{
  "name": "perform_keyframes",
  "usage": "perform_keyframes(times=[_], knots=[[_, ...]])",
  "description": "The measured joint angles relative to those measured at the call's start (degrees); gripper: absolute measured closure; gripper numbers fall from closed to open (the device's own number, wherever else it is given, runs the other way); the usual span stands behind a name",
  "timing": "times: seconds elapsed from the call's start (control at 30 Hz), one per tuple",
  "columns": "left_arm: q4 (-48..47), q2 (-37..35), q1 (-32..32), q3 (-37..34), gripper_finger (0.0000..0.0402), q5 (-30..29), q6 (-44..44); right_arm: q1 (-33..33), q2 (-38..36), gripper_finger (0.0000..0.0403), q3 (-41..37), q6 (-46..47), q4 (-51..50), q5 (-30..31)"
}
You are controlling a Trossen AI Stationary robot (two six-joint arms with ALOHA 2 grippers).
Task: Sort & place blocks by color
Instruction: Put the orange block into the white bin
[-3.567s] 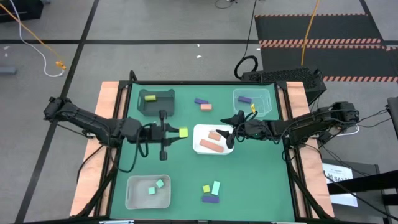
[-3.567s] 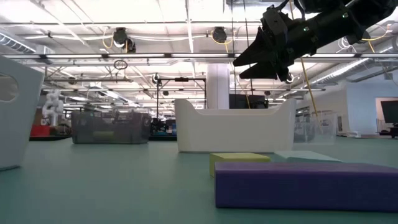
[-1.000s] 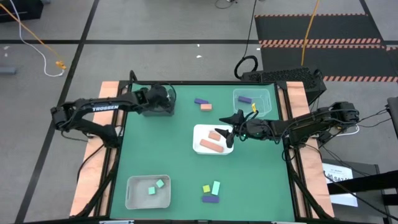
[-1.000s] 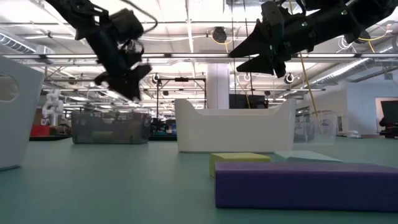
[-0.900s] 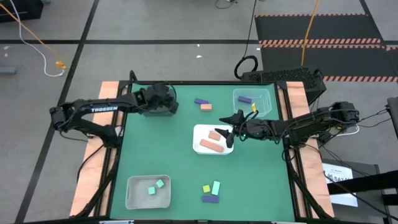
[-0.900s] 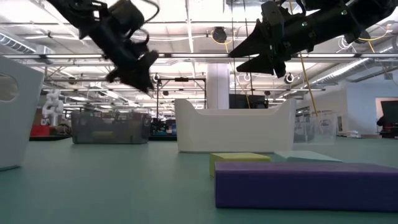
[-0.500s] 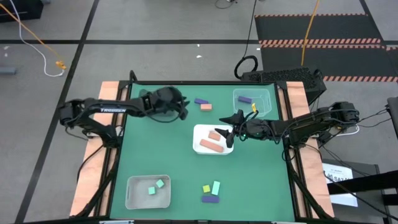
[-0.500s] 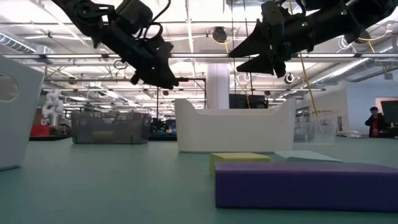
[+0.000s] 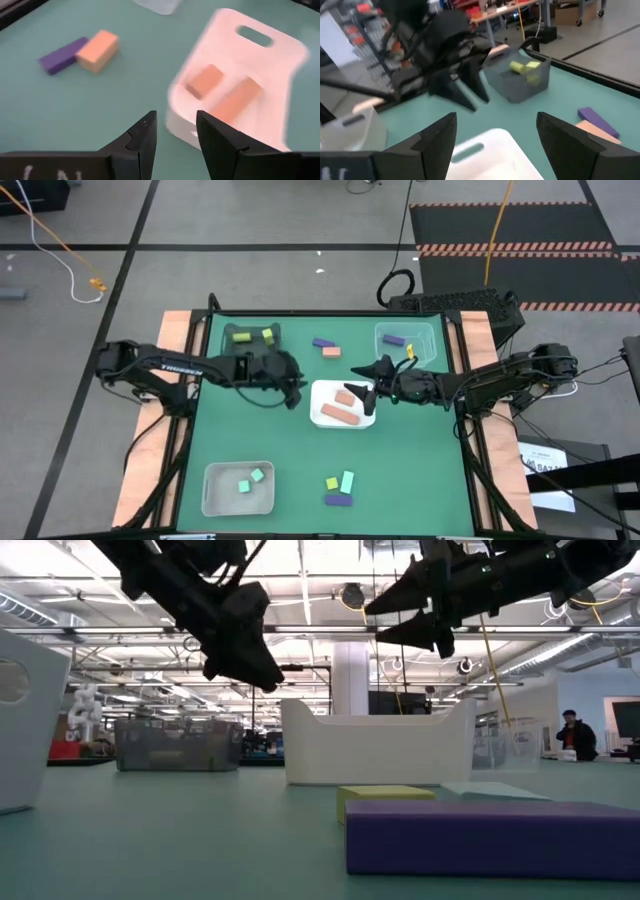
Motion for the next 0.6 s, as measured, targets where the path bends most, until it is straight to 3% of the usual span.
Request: perform_keyframes(times=[0.23, 0.6], knots=[[0.5, -0.8, -4.6, 0.0, 0.0261, -4.0, -1.6, -0.4, 0.1, 0.0135, 0.0, -0.5, 4.4, 0.0], [0.1, -0.7, -5.0, 0.0, 0.0261, -4.4, -2.7, -1.2, 0.0, 0.0135, 0.0, 2.9, 4.7, 2.0]])
